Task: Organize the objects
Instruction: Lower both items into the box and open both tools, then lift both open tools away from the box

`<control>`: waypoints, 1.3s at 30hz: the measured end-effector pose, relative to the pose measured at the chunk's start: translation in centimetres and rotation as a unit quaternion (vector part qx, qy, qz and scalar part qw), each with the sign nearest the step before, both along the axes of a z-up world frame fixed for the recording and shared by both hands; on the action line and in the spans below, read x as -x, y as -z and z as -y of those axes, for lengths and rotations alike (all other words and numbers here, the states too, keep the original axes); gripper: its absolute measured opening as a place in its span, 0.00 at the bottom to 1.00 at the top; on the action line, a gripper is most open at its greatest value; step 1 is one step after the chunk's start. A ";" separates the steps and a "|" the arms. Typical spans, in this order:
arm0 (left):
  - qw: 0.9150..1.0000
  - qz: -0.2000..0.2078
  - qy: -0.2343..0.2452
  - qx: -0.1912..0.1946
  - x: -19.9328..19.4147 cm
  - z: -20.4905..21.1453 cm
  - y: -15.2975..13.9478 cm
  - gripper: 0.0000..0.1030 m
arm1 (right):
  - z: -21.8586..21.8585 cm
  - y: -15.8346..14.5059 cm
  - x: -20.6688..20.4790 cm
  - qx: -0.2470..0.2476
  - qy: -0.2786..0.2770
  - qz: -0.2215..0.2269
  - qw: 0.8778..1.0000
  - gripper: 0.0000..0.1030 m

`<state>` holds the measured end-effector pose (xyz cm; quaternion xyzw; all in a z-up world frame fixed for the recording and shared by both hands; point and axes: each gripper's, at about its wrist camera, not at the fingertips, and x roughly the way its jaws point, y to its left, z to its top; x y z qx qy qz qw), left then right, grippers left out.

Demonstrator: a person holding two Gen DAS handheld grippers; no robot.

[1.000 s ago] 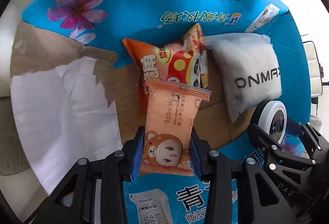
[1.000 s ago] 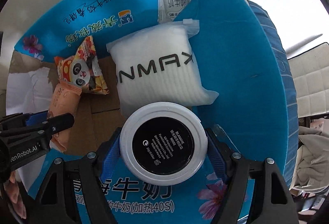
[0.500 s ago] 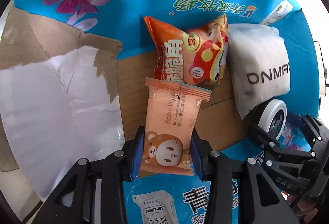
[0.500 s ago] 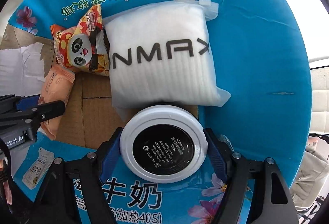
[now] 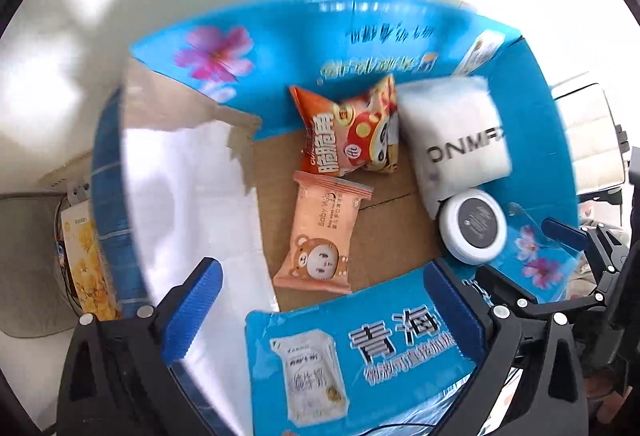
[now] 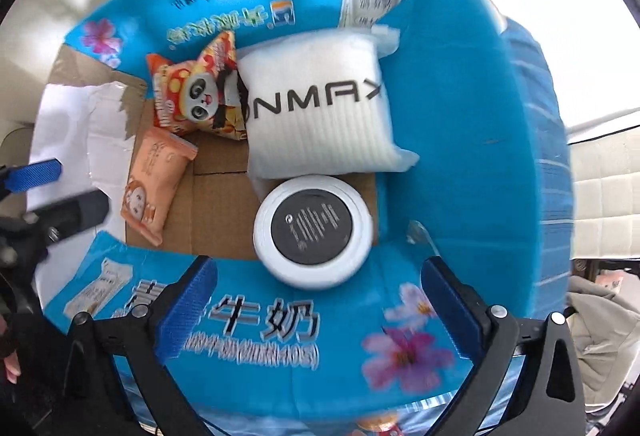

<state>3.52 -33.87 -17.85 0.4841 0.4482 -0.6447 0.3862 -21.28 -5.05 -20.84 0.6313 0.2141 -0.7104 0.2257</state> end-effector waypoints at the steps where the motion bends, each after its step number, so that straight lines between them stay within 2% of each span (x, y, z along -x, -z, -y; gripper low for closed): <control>1: 1.000 -0.006 0.003 0.003 -0.1 -0.6 -0.7 1.00 | -0.3 -0.6 -0.4 -0.002 -0.006 -0.007 1.000 1.00; 6: 0.999 -0.027 0.010 0.021 -0.5 -3.6 -3.6 1.00 | -2.1 -3.7 -1.8 0.006 -0.018 -0.038 0.999 1.00; 8: 0.999 -0.036 0.015 0.024 -0.5 -4.8 -4.5 1.00 | 0.7 -5.5 -3.2 0.007 -0.022 -0.054 0.998 1.00; 11: 0.998 -0.046 0.023 0.047 -1.1 -5.8 -6.2 1.00 | 2.2 -8.7 -5.3 0.012 -0.029 -0.080 0.996 1.00; 16: 0.994 -0.075 0.031 0.070 -2.1 -7.8 -10.2 1.00 | 2.2 -13.6 -8.1 0.036 -0.031 -0.112 0.993 1.00; 22: 0.988 -0.104 0.051 0.098 -3.2 -9.9 -14.0 1.00 | 2.0 -17.5 -10.8 0.060 -0.036 -0.151 0.986 1.00; 30: 0.987 -0.111 0.067 0.095 -3.6 -11.3 -14.9 1.00 | 1.5 -19.5 -14.0 0.069 -0.035 -0.169 0.982 1.00; 39: 0.978 -0.118 0.103 0.138 -2.4 -13.0 -15.4 1.00 | -0.8 -19.6 -15.3 0.095 -0.008 -0.187 0.978 1.00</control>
